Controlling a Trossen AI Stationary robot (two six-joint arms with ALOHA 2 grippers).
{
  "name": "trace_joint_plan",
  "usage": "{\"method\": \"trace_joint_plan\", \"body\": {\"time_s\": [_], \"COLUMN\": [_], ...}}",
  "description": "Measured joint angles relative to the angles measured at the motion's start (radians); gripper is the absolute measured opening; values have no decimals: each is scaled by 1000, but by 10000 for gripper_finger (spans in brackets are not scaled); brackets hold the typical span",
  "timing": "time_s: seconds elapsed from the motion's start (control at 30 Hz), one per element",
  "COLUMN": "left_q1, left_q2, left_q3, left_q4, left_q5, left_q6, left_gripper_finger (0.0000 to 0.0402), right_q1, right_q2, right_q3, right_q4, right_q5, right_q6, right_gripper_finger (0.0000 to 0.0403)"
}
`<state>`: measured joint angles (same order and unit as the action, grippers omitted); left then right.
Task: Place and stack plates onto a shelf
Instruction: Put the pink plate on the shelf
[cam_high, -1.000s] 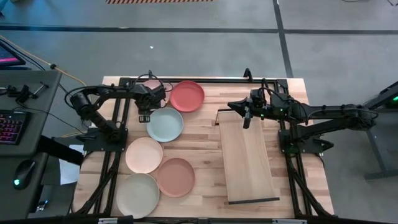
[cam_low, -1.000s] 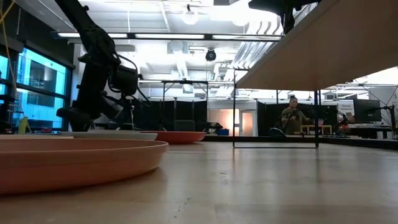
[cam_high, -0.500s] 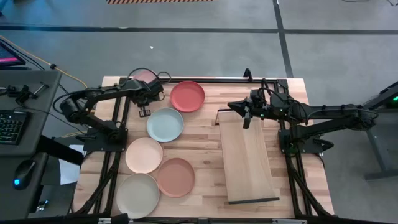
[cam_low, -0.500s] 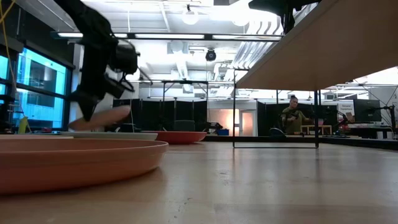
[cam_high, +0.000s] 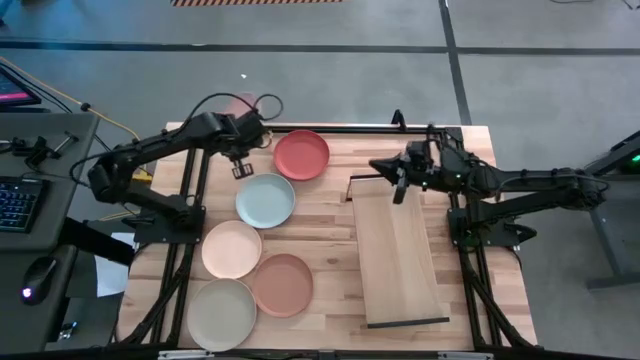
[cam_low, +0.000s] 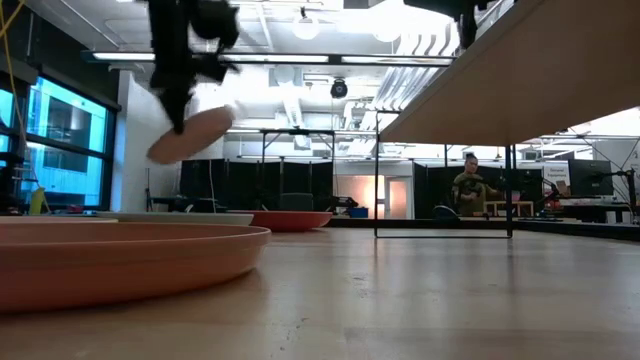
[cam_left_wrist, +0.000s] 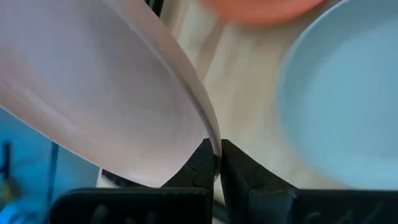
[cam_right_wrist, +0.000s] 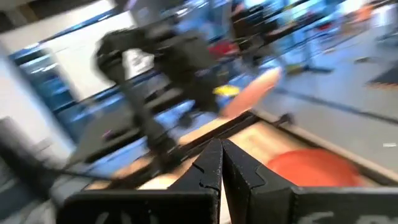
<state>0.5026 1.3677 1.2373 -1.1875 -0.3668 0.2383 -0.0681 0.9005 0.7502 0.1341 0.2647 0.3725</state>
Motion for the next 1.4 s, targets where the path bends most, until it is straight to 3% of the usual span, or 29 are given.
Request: {"method": "trace_joint_plan", "body": {"time_s": [0.13,0.43,0.63,0.8,1.07,1.23,1.4], "left_q1": [-158,-469,-602,-676,-730,-746,-747], "left_q2": [56,263,401,500,648,735,796], "left_q3": [179,541,716,793,835,835,835], "left_q4": [-41,-30,52,137,241,257,255], "left_q5": [-5,-33,-39,-38,-52,-155,-178], "left_q6": [-2,69,246,424,502,594,659], "left_gripper_finger": [1,1,0,0,0,0,0], "right_q1": [-14,-45,-45,-44,-45,-45,-45], "right_q2": [-36,-84,-108,-125,-140,-158,-164], "right_q3": [37,116,185,287,442,453,447], "right_q4": [-71,-244,-404,-553,-766,-815,-850], "right_q5": [126,115,135,202,241,235,233], "right_q6": [-17,-14,-15,-68,-137,-104,-53], "right_gripper_finger": [0,0,0,0,0,0,0]}}
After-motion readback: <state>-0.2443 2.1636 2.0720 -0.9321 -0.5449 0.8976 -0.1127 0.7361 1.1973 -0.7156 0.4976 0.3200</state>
